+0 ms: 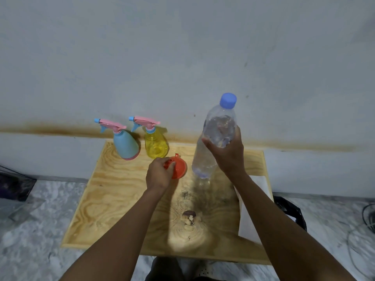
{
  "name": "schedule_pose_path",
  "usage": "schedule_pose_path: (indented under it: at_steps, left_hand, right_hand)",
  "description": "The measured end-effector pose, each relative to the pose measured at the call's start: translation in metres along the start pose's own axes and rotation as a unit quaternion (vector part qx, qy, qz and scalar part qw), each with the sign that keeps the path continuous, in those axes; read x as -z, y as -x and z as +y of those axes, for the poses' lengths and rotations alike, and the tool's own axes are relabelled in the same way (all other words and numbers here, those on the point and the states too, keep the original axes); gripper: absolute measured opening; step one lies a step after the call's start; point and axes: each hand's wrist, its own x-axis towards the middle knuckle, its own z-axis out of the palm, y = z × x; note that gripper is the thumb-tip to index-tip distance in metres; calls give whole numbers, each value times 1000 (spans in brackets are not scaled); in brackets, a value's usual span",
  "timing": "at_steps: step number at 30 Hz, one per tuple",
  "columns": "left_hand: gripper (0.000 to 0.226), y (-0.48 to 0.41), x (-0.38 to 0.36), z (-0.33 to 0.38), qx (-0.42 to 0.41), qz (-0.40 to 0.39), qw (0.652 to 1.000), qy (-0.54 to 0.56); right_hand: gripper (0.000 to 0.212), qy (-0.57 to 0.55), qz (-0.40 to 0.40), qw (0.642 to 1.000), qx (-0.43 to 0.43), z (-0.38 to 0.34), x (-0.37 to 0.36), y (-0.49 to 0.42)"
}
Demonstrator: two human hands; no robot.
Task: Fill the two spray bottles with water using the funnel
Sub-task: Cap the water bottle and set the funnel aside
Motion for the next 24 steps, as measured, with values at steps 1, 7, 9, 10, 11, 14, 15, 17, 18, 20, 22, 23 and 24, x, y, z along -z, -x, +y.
schedule_pose_path:
  at_steps: [1,7,9,10,11,14,15,17,18,20,22,23,24]
  left_hand:
    - [32,-6,-4,6,0,-3,1000,-2]
    - [27,-40,-31,37,16,-22,999,-24]
    - [26,-51,-39,39,29,-24,998,-40]
    - [26,-56,-42,39,33,-26,998,-48]
    - [25,-61,-46,37,38,-29,997,-54]
    - [23,-70,-54,33,48,-40,996,-71]
    - [23,-71,-56,31,48,-43,995,-78]
    - [23,-72,-60,27,46,-45,994,-87]
    - [24,-72,-61,25,43,-44,994,-89]
    - [26,-72,-63,21,39,-43,994,-90]
    - [26,-73,-63,19,34,-46,995,-86]
    - [26,-73,-63,18,33,-48,995,-82]
    - [28,-73,-62,17,32,-52,995,-77]
  right_hand:
    - [87,3,4,1000,-2,0,1,-5]
    - [88,17,21,999,-18,12,-2,-26]
    - [88,17,34,999,-26,15,-4,-32]
    - [88,13,39,999,-32,16,-6,-34]
    - [88,11,42,998,-36,17,-7,-36]
    - [90,12,46,998,-39,17,-12,-40]
    - [90,13,48,998,-38,18,-13,-41]
    - [92,12,51,998,-39,19,-16,-44]
    - [92,11,51,998,-38,19,-16,-45]
    - [93,11,48,998,-35,19,-16,-47]
    - [94,8,40,999,-34,19,-15,-48]
    - [95,7,36,999,-32,19,-14,-48]
    - [96,7,32,999,-31,19,-13,-48]
